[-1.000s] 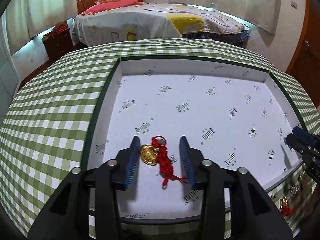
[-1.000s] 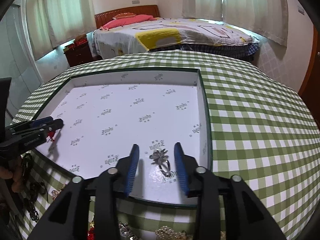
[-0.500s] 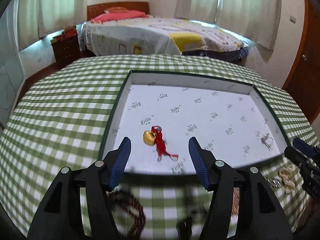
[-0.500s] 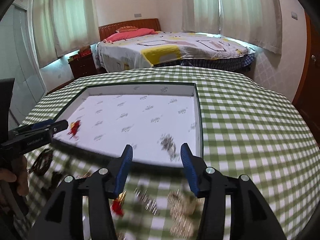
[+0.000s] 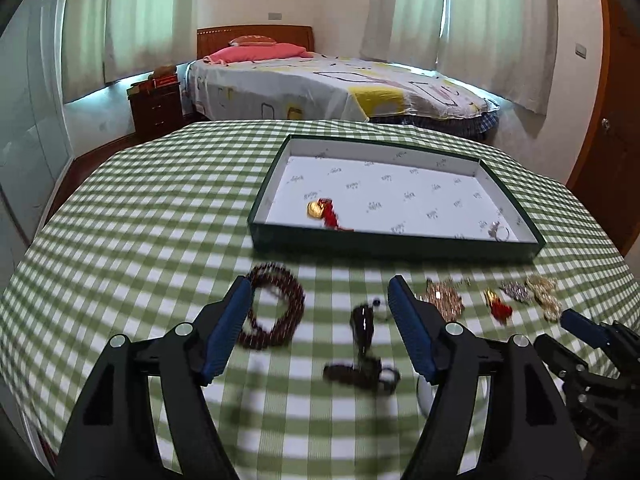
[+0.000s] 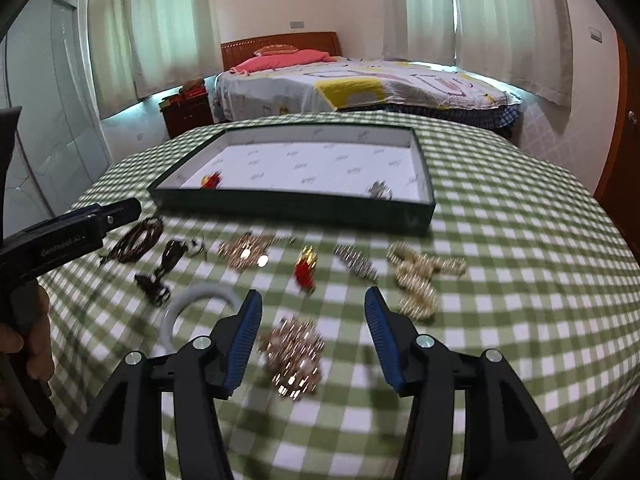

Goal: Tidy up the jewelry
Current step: 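Lift both open tools out of the tray, then lower the right tool onto the pearl-studded gold brooch and close, then close the left tool on the black corded pendant while the right tool holds the brooch, then carry the brooch and black pendant into the tray and open both tools, then lift both open tools away from the tray, then lower the left tool onto the white jade bangle and close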

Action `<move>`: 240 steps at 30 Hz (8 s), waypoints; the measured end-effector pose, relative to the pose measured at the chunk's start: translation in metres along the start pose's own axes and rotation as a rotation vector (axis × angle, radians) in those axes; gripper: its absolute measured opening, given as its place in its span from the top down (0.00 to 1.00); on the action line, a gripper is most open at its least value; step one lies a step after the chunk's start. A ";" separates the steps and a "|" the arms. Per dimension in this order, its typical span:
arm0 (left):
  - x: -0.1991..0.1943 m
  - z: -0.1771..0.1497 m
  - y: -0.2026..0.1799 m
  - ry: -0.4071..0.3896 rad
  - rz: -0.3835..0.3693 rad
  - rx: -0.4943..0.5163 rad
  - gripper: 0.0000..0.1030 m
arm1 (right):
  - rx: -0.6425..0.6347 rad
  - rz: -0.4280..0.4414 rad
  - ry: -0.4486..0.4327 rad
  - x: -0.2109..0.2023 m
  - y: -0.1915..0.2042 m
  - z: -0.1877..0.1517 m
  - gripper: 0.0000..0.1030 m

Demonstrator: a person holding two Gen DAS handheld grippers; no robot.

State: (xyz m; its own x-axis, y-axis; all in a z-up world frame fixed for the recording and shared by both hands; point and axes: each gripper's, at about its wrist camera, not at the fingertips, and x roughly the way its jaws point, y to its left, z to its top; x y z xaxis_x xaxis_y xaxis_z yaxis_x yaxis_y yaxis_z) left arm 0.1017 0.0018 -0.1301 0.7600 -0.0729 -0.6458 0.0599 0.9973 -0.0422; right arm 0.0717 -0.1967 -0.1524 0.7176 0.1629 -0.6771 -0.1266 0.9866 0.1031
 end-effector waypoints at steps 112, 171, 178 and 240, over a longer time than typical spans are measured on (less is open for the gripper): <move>-0.013 0.008 -0.024 -0.055 -0.051 0.082 0.85 | 0.018 0.008 -0.086 -0.012 -0.014 0.028 0.90; 0.147 0.073 -0.065 0.140 -0.127 0.086 0.49 | 0.032 0.048 0.016 0.110 -0.029 0.114 0.62; 0.119 0.076 -0.058 0.076 -0.108 0.065 0.41 | 0.021 0.032 -0.046 0.083 -0.029 0.117 0.59; 0.022 -0.064 -0.088 0.066 -0.112 0.086 0.29 | 0.074 -0.109 -0.072 -0.025 -0.062 -0.015 0.55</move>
State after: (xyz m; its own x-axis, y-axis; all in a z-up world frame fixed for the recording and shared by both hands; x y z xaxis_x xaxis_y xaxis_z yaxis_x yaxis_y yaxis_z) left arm 0.0724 -0.0873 -0.1894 0.7014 -0.1799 -0.6897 0.1993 0.9785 -0.0526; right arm 0.0514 -0.2617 -0.1522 0.7719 0.0525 -0.6335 0.0034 0.9962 0.0867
